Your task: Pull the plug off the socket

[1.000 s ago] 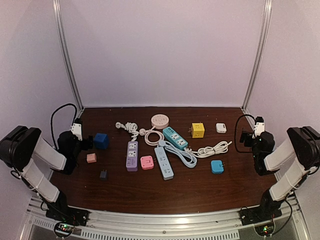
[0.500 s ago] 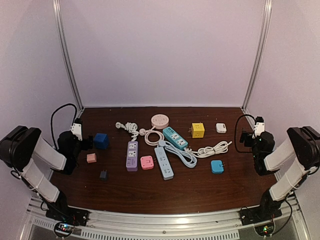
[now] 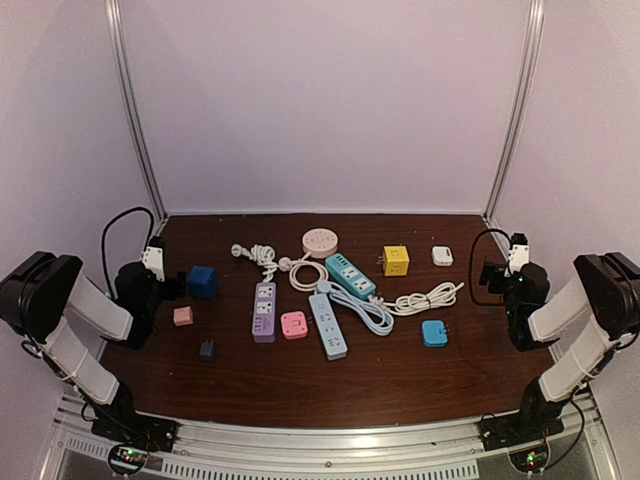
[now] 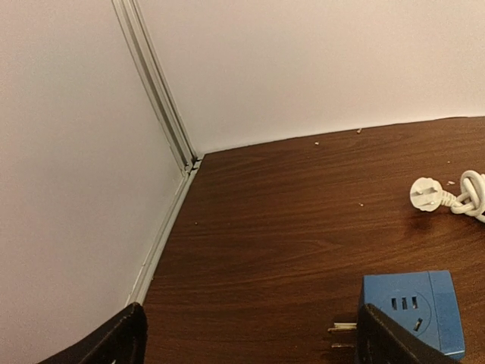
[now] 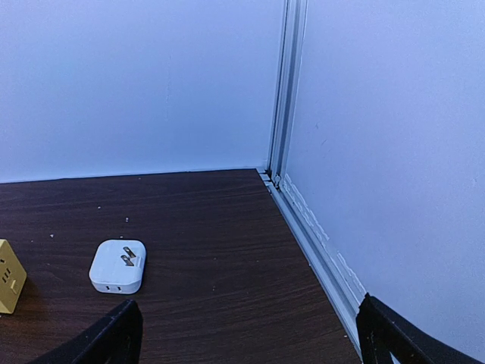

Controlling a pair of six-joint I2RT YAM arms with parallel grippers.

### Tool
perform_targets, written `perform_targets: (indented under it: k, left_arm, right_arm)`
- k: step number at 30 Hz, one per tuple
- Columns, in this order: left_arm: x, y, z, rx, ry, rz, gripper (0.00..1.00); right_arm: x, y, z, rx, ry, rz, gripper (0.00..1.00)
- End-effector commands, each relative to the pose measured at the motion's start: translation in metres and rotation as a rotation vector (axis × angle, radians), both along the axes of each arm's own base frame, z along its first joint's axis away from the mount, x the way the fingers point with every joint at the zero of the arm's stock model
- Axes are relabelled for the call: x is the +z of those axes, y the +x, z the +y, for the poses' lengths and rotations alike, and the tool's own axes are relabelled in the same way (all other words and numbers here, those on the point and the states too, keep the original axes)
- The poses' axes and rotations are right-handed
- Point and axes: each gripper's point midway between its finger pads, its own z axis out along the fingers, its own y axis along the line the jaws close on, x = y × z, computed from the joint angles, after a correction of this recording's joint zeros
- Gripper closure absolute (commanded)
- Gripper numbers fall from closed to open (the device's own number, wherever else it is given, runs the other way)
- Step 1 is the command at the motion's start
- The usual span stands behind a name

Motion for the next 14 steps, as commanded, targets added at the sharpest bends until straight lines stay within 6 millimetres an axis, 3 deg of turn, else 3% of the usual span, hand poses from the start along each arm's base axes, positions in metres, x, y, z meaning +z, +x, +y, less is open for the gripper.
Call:
perform_targets:
  k: [1,14]
  left_arm:
    - [0.0207,0.0061,0.0011,-0.002,0.000,-0.076,0.02]
    - [0.0206,0.0061,0.0010,-0.003,-0.001,-0.076,0.02]
  right_arm:
    - [0.0077,0.0048,0.0008,0.012,0.002,-0.024,0.00]
    - [0.0074,0.0052,0.0008,0.014,0.003,-0.022,0.00]
